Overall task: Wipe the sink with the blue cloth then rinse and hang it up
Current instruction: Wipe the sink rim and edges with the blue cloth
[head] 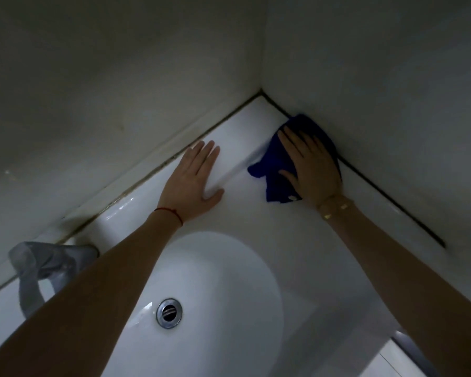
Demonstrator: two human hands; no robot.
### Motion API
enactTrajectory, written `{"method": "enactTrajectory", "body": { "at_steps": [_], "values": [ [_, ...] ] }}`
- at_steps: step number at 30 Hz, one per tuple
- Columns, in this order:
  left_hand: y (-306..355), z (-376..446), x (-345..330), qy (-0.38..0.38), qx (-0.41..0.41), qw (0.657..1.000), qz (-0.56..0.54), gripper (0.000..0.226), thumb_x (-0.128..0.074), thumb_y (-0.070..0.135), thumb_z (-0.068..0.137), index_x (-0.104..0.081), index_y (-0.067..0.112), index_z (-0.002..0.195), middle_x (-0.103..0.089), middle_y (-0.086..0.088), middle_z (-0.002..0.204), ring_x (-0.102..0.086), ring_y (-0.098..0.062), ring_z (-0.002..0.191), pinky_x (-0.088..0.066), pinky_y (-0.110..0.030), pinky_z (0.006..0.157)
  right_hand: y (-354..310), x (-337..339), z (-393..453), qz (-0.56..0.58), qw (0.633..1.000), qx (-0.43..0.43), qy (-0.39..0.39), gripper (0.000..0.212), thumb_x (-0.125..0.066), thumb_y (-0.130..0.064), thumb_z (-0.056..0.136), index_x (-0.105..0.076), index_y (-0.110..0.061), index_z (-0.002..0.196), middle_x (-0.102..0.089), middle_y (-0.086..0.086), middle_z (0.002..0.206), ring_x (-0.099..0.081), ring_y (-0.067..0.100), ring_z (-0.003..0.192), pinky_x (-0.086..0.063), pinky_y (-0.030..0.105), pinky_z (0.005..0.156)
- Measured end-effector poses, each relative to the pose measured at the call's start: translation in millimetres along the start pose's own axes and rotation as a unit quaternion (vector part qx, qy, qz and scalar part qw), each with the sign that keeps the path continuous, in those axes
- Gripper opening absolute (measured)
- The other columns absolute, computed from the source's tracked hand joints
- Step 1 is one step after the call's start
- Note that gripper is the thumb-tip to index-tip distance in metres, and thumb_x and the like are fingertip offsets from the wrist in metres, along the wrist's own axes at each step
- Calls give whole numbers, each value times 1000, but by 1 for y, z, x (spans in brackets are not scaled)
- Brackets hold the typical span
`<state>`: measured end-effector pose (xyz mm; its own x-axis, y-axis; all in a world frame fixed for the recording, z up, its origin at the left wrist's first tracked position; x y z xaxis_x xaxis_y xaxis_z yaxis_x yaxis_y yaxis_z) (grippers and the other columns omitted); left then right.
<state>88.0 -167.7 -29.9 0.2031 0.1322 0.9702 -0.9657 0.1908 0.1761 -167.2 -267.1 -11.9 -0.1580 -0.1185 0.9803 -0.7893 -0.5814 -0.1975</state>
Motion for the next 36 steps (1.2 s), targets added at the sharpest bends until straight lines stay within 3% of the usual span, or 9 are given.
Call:
{"method": "enactTrajectory", "body": {
  "at_steps": [6,16,23,26,32,36],
  "values": [
    [-1,0,-3,25,-5,1000,2,77,-61,39,91,-29,2,151,-30,-16,157,-22,-31,148,-22,-47,121,28,6,-96,-5,999,-33,36,71,-63,-33,88,-32,-6,147,-39,14,149,-44,35,131,-30,50,113],
    [-5,-3,-8,48,5,999,7,74,-56,47,92,-33,6,150,-35,-13,156,-27,-28,146,-25,-43,120,1,-5,2,-1,1000,7,10,70,-51,-33,96,-16,-11,152,-21,6,159,-26,26,142,-14,41,119],
    [-5,-1,-8,78,3,997,-1,72,-67,40,88,-43,3,144,-43,-15,150,-36,-31,142,-33,-48,115,38,3,-108,11,999,-21,38,72,-63,-32,89,-28,-9,149,-36,11,151,-44,33,132,-29,48,114],
    [-4,0,-8,83,1,997,3,71,-66,40,88,-44,2,143,-44,-16,149,-37,-31,141,-33,-48,115,35,4,-91,33,999,-11,39,69,-64,-25,89,-31,-5,147,-38,14,150,-43,35,132,-29,49,113],
    [-4,-2,-7,77,6,997,12,72,-65,41,89,-42,2,145,-43,-15,150,-35,-30,142,-32,-46,116,4,-1,9,10,999,43,0,68,-51,-29,97,-16,-10,152,-17,7,160,-21,26,145,-8,37,119],
    [-4,-1,-5,79,6,997,13,71,-65,41,89,-43,3,144,-44,-15,150,-36,-30,142,-32,-46,116,11,0,-19,11,1000,27,12,70,-54,-30,95,-19,-10,151,-23,8,158,-27,29,142,-14,41,119]
  ]
}}
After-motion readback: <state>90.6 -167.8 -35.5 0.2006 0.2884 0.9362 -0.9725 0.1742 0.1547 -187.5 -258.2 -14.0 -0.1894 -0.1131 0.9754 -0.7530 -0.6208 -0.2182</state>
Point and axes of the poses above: each hand's wrist, its own z-axis towards the middle knuckle, its own x-axis out of the back of the hand, y = z × x, the point moved 2 cm from there along z, towards the middle knuckle
